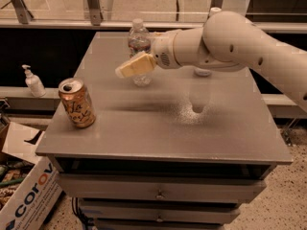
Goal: Knock water bottle over
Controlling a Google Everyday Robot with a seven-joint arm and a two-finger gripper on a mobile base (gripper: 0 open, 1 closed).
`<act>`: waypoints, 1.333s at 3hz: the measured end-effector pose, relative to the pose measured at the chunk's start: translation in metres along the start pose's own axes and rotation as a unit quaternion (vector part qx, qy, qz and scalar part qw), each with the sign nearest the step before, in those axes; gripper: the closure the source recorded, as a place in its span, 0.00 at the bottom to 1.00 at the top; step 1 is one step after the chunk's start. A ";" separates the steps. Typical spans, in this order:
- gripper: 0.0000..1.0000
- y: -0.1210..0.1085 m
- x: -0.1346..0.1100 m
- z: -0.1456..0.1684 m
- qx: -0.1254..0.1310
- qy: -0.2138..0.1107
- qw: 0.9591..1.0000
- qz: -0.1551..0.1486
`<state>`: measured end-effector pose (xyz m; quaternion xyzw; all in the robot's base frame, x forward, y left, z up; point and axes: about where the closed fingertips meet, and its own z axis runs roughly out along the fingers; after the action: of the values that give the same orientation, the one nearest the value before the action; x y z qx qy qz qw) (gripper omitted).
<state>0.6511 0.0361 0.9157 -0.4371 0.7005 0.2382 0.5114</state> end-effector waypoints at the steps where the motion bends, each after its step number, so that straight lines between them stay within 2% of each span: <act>1: 0.18 -0.005 -0.006 0.020 0.001 -0.004 1.000 0.006; 2: 0.41 -0.008 -0.001 0.024 0.004 -0.003 1.000 0.014; 3: 0.64 -0.014 0.006 0.012 0.015 0.001 1.000 0.022; 4: 0.88 -0.025 0.006 -0.019 0.030 0.013 0.999 0.023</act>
Offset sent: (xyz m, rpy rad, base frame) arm 0.0264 0.0079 -0.0156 0.0237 0.0320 -0.0439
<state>0.6620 0.0067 0.9198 -0.4082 0.7238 0.2230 0.5096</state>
